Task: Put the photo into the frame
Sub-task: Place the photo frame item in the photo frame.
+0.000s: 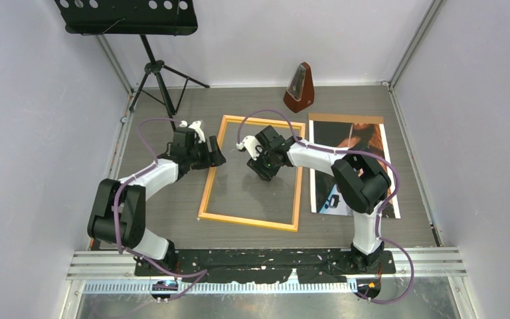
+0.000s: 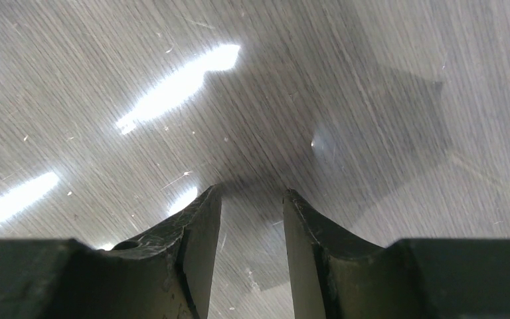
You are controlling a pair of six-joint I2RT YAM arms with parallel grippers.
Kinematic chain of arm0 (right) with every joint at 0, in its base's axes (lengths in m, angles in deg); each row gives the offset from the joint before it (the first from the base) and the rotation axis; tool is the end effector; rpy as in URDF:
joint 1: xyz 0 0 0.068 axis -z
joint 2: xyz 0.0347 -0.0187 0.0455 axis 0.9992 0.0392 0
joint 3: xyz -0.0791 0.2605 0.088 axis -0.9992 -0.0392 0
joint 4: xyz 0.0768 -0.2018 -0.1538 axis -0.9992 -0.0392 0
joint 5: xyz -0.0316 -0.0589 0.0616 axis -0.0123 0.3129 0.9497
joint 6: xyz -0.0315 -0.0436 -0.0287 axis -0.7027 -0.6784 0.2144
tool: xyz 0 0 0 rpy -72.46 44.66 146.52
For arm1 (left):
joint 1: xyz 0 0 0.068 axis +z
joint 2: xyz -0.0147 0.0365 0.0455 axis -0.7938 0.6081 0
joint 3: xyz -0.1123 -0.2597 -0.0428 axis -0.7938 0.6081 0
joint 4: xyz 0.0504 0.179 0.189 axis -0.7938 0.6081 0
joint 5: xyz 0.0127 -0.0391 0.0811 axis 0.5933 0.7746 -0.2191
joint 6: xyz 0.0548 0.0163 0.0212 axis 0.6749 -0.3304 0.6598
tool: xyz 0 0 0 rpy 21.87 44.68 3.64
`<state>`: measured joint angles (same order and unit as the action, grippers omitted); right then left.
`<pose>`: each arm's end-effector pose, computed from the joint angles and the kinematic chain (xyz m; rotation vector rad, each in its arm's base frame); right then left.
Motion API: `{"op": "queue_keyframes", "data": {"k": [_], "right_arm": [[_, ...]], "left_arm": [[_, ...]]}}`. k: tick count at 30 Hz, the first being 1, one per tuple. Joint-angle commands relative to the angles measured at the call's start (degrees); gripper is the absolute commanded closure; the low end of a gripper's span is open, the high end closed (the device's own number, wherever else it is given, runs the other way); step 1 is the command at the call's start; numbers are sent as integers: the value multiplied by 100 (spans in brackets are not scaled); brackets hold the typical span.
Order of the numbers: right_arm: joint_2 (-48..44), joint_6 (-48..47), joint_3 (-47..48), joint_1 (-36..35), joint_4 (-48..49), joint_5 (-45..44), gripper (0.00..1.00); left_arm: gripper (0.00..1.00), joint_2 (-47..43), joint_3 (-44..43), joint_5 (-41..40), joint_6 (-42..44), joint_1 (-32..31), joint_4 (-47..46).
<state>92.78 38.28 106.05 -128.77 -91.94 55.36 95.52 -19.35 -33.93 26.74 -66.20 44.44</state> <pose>0.3078 0.2768 0.1660 -1.3717 2.2609 0.3268 0.3034 -0.0846 0.1871 -0.1278 2.3786 -0.6113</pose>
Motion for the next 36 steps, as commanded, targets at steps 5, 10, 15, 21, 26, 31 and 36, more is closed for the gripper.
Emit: {"op": "queue_keyframes", "data": {"k": [5,10,15,21,26,31,36], "right_arm": [[-55,7,10,32,83,-137,55],[-160,67,54,63,41,-159,55],[-460,150,196,147,-67,-210,53],[-971,219,239,214,-187,-375,39],[-1421,263,62,377,-242,-437,25],[-1762,286,-314,643,-244,-394,22],[-2005,384,-724,1123,-220,-127,23]], "left_arm": [[23,-351,-555,-256,533,3,678],[6,-222,-914,-364,765,3,1060],[4,190,-1328,-434,967,3,1505],[7,813,-1592,-37,1098,3,1853],[11,1121,-1724,127,1248,7,2118],[18,1320,-1777,273,1357,11,2301],[27,1444,-1664,458,1294,11,2354]]}}
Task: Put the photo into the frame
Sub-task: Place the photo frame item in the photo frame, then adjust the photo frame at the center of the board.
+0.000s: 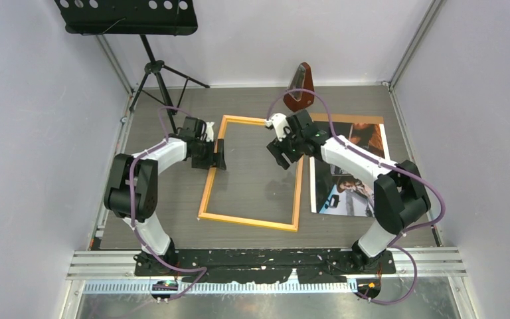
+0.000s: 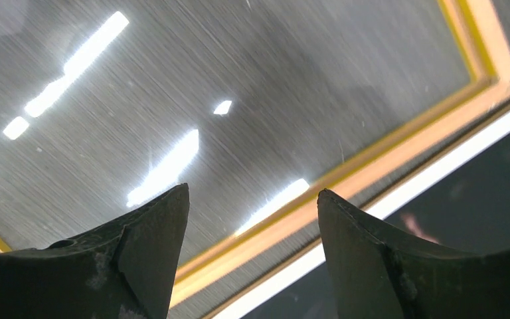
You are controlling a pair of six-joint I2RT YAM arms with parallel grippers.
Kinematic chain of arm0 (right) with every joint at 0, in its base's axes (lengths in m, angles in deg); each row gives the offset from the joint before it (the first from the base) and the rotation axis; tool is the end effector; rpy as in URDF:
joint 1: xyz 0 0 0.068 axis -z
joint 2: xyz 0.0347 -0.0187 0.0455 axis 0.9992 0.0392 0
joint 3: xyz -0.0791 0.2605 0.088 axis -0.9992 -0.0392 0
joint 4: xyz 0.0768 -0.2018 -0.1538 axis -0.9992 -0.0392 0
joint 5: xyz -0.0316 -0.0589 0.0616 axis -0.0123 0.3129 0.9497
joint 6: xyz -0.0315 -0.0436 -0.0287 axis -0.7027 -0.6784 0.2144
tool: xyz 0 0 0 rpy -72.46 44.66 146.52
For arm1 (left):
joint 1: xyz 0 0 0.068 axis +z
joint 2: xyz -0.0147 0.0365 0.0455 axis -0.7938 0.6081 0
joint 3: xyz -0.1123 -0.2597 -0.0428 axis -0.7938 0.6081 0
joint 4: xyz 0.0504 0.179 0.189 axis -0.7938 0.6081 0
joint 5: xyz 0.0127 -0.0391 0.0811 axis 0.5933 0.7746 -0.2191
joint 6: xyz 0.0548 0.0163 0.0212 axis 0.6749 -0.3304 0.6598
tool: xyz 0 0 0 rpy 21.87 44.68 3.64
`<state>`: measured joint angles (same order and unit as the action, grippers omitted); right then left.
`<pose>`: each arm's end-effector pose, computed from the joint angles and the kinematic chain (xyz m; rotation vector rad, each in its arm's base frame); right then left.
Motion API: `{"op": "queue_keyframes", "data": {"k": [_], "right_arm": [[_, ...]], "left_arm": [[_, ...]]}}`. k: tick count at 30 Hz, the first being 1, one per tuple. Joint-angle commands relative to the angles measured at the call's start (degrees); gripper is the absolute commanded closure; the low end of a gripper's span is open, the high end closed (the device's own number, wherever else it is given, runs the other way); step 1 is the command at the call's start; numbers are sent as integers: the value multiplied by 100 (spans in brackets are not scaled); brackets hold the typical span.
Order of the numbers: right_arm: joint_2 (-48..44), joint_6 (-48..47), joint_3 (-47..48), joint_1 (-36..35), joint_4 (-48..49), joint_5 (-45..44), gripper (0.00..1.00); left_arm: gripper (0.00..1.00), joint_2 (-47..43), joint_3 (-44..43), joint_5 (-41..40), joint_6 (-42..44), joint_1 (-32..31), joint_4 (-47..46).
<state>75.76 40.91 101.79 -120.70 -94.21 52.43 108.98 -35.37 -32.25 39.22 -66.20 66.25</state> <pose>0.3069 0.2044 0.2507 -1.0670 2.2079 0.2470 0.3406 -0.0950 0.1699 0.0989 2.6921 -0.5022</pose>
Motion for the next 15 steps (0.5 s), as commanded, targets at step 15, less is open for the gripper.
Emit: {"op": "queue_keyframes", "data": {"k": [15], "right_arm": [[-1274,31,-1162,1209,19,251,25]], "left_arm": [[65,-392,841,241,-483,11,-62]]}}
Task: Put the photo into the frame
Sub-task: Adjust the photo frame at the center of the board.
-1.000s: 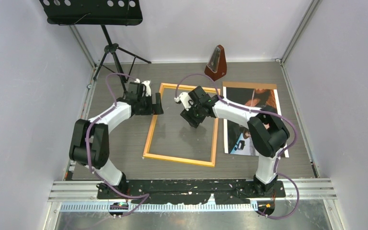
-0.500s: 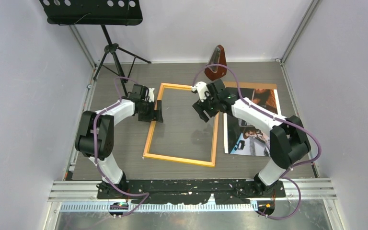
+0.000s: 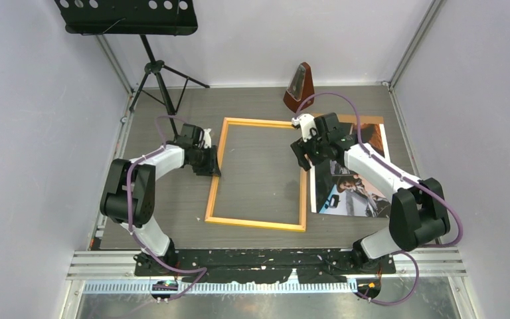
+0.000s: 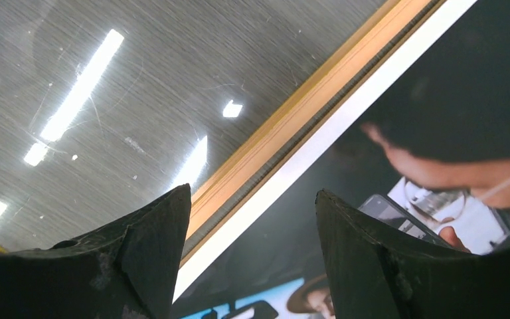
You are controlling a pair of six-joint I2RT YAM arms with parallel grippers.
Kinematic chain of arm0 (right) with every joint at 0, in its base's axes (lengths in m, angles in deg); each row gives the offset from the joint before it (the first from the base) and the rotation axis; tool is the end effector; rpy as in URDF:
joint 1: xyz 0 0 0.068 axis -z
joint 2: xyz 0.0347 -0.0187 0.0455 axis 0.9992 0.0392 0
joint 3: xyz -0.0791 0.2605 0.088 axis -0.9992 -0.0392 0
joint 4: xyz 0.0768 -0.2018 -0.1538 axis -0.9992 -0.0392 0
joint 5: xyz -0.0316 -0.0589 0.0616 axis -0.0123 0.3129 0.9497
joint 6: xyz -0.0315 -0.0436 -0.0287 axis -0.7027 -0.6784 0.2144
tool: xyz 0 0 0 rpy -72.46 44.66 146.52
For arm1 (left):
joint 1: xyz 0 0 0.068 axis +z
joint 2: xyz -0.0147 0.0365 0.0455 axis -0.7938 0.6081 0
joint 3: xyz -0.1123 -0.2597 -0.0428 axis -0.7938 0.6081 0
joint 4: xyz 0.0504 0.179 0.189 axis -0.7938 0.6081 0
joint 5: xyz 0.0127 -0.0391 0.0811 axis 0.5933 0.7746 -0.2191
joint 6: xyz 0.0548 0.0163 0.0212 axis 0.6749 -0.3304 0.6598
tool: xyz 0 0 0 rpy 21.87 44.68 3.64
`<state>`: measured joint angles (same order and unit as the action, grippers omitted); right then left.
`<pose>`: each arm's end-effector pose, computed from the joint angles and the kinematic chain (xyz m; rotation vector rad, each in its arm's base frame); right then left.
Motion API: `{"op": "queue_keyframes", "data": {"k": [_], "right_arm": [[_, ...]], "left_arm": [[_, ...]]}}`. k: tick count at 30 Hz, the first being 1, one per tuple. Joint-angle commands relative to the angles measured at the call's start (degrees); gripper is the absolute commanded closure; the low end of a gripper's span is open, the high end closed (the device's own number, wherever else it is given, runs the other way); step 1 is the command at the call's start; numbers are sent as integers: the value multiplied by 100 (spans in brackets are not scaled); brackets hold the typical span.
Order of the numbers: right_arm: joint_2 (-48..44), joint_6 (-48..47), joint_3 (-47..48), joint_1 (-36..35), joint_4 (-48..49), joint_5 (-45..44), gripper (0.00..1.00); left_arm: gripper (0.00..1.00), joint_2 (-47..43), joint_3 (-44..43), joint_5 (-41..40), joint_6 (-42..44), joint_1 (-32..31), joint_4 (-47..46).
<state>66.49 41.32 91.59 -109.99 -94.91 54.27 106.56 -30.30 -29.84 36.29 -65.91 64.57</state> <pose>0.2942 0.1268 0.2443 -0.8659 2.3148 0.2071 0.3221 -0.0906 0.1607 0.0339 2.7177 -0.5696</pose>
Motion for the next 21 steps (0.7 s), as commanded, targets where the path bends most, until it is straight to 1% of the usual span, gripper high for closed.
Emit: {"op": "queue_keyframes", "data": {"k": [1,3,6,7,8,11,15,21], "right_arm": [[-402,-19,-163,162,89,64,25],[-478,-33,-227,277,96,75,25],[-547,-23,-298,405,121,99,25],[-554,-11,-307,482,131,120,25],[-574,-1,-319,527,134,138,25],[-626,73,-373,755,198,203,24],[-746,130,-473,1035,270,222,22],[-909,151,-607,1432,279,253,22]], "left_arm": [[66,-187,370,-22,-216,-17,97],[71,-234,423,-52,-237,-17,99],[80,-250,495,-73,-306,0,99],[84,-234,502,-58,-331,13,117],[91,-203,504,-43,-362,27,129],[100,-115,545,-3,-454,107,113],[100,-112,674,88,-588,213,-8],[100,-335,952,33,-823,311,-241]]}}
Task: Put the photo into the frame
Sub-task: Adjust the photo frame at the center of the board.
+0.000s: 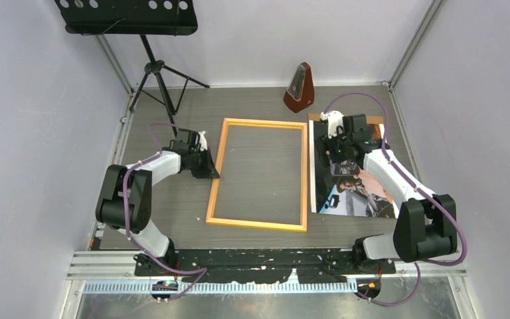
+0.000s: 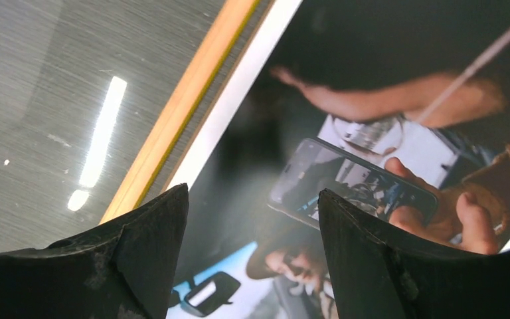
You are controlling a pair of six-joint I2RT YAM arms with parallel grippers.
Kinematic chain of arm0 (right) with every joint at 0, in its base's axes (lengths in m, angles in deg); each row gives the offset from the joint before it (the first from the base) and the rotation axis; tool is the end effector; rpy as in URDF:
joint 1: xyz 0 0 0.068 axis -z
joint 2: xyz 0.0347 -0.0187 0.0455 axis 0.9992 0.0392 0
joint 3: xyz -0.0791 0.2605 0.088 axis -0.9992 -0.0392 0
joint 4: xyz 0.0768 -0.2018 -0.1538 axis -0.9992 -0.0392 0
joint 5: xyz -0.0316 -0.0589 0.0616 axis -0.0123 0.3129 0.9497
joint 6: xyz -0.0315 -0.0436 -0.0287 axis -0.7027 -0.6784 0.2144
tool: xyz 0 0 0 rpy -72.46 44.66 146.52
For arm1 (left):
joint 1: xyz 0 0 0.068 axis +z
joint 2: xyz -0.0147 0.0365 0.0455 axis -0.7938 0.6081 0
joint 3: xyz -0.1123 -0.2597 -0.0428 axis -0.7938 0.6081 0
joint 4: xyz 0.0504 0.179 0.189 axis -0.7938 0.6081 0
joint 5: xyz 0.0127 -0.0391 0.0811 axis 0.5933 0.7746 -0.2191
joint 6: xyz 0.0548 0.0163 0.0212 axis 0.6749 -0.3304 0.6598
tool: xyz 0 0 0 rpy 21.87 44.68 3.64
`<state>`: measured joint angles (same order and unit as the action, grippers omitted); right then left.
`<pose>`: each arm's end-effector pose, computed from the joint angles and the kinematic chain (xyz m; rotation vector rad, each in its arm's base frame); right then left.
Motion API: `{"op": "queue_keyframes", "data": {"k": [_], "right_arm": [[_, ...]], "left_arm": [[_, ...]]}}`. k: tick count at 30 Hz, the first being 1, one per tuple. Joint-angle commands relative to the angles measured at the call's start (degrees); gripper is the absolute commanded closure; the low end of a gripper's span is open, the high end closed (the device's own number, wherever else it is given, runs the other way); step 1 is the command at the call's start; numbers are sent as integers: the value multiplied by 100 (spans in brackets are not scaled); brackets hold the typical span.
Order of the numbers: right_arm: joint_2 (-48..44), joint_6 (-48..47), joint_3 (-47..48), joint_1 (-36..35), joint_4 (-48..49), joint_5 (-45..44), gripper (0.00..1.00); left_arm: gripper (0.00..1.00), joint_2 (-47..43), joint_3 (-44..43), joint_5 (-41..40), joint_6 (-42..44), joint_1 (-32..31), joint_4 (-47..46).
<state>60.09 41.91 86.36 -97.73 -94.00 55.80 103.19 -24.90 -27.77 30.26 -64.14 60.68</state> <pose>0.2882 0.0580 0.2479 -0.6050 2.3488 0.1473 0.3072 -0.0786 0.1568 -0.1301 2.6942 -0.6449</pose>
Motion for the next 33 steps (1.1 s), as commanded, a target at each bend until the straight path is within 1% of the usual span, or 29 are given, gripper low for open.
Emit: {"op": "queue_keyframes", "data": {"k": [1,10,17,18,20,25,27,30,31,32,33], "right_arm": [[-317,99,-126,266,184,131,22],[-588,112,-327,494,206,197,22],[-614,124,-374,711,244,76,22],[-625,131,-379,736,243,28,22],[-643,129,-387,818,210,-84,22],[-647,121,-416,1064,48,-467,21],[-613,123,-411,1232,-68,-602,21],[-598,128,-445,1568,-175,-659,19],[-619,81,-478,1639,-218,-648,17],[-630,55,-496,1793,-238,-638,11],[-653,-27,-526,1861,-288,-592,9]], "left_arm": [[100,-39,453,-204,-268,146,116],[100,-652,1007,-487,-742,259,-245],[100,-451,872,-265,-665,315,-275],[98,-411,805,-203,-622,323,-252],[88,-389,655,-101,-546,325,-159],[52,-530,467,-111,-416,325,38],[40,-559,338,-102,-367,325,178],[33,-653,224,-29,-303,320,292],[30,-719,201,6,-280,320,290],[28,-782,174,32,-247,311,302],[27,-843,146,40,-209,300,312]]}}
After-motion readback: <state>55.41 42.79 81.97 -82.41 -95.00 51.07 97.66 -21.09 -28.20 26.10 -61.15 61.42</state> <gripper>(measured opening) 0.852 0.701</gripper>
